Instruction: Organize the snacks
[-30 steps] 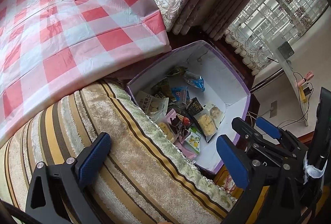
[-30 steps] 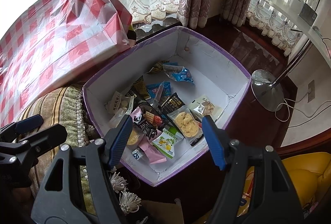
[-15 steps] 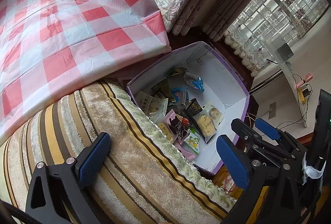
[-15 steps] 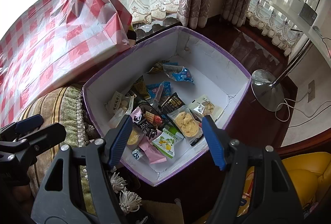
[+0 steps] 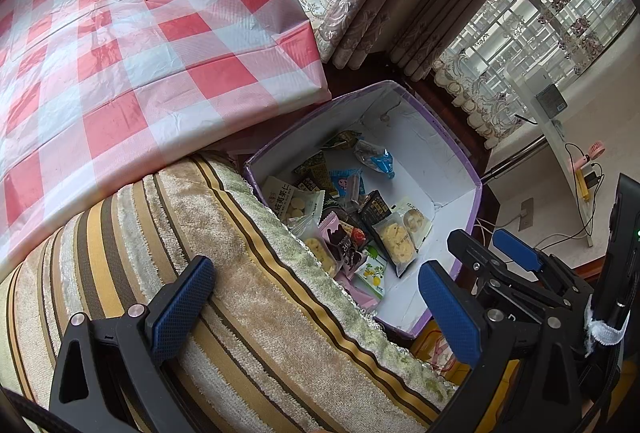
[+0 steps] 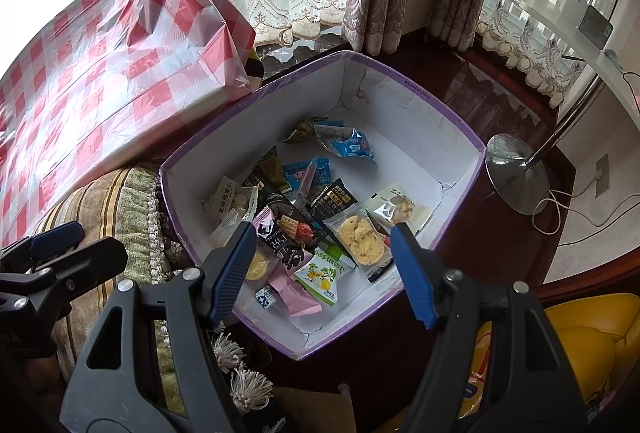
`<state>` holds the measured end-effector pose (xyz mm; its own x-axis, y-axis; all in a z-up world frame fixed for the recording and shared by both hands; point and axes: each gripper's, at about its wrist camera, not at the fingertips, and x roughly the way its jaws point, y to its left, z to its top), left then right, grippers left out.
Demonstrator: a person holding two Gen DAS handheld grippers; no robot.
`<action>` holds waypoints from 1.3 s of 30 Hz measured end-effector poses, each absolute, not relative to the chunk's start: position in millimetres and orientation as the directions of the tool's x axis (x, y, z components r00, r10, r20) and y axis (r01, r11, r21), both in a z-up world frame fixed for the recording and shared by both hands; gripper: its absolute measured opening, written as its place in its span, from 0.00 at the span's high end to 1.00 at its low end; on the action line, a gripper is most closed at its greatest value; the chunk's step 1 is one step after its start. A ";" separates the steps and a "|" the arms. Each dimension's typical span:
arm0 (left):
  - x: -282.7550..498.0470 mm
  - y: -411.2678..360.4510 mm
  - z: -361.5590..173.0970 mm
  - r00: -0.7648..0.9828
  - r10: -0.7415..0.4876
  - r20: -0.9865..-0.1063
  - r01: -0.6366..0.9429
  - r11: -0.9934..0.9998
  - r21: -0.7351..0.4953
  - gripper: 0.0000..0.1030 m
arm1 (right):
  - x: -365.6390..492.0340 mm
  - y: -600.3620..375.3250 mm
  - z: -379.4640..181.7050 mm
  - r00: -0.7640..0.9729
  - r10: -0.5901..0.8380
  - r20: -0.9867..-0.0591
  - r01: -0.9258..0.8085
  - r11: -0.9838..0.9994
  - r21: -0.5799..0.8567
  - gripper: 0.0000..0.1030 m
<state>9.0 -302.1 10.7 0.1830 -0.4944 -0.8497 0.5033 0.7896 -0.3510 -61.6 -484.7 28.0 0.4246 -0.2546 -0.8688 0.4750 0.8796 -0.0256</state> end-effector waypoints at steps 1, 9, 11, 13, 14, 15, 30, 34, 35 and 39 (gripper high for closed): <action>9.1 -302.0 10.8 0.183 -0.494 -0.850 0.503 0.790 -0.351 0.00 | -61.6 -484.6 28.0 0.425 -0.255 -0.869 0.475 0.880 -0.026 0.30; 9.1 -302.0 10.7 0.183 -0.495 -0.850 0.503 0.789 -0.351 0.00 | -61.6 -484.7 28.0 0.425 -0.255 -0.869 0.475 0.880 -0.026 0.30; 9.2 -301.8 10.7 0.183 -0.495 -0.850 0.504 0.789 -0.351 0.00 | -61.7 -484.7 28.0 0.425 -0.255 -0.869 0.475 0.879 -0.025 0.30; 9.2 -301.9 10.7 0.183 -0.495 -0.850 0.504 0.789 -0.351 0.00 | -61.7 -484.6 28.0 0.425 -0.255 -0.869 0.476 0.879 -0.025 0.30; 9.2 -301.8 10.7 0.183 -0.495 -0.850 0.504 0.789 -0.351 0.00 | -61.7 -484.6 28.0 0.425 -0.255 -0.868 0.476 0.879 -0.026 0.30; 9.2 -301.8 10.7 0.183 -0.495 -0.850 0.504 0.789 -0.351 0.00 | -61.6 -484.8 28.0 0.425 -0.255 -0.869 0.475 0.879 -0.025 0.30; 9.0 -302.0 10.6 0.183 -0.494 -0.850 0.504 0.789 -0.351 0.00 | -61.7 -485.2 27.9 0.425 -0.255 -0.869 0.476 0.879 -0.024 0.30; 9.1 -301.9 10.6 0.182 -0.495 -0.849 0.504 0.789 -0.352 0.00 | -61.7 -485.4 27.7 0.425 -0.252 -0.870 0.481 0.876 -0.019 0.30; 9.0 -301.9 10.6 0.182 -0.495 -0.850 0.504 0.789 -0.352 0.00 | -62.1 -485.8 27.9 0.425 -0.252 -0.870 0.482 0.876 -0.019 0.30; 9.1 -301.9 10.5 0.182 -0.495 -0.850 0.504 0.789 -0.351 0.00 | -62.2 -486.4 27.8 0.425 -0.252 -0.869 0.483 0.875 -0.018 0.30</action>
<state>9.1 -301.9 10.4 0.1824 -0.4949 -0.8496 0.5041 0.7889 -0.3513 -62.2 -486.4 27.8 0.4248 -0.2521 -0.8695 0.4830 0.8754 -0.0178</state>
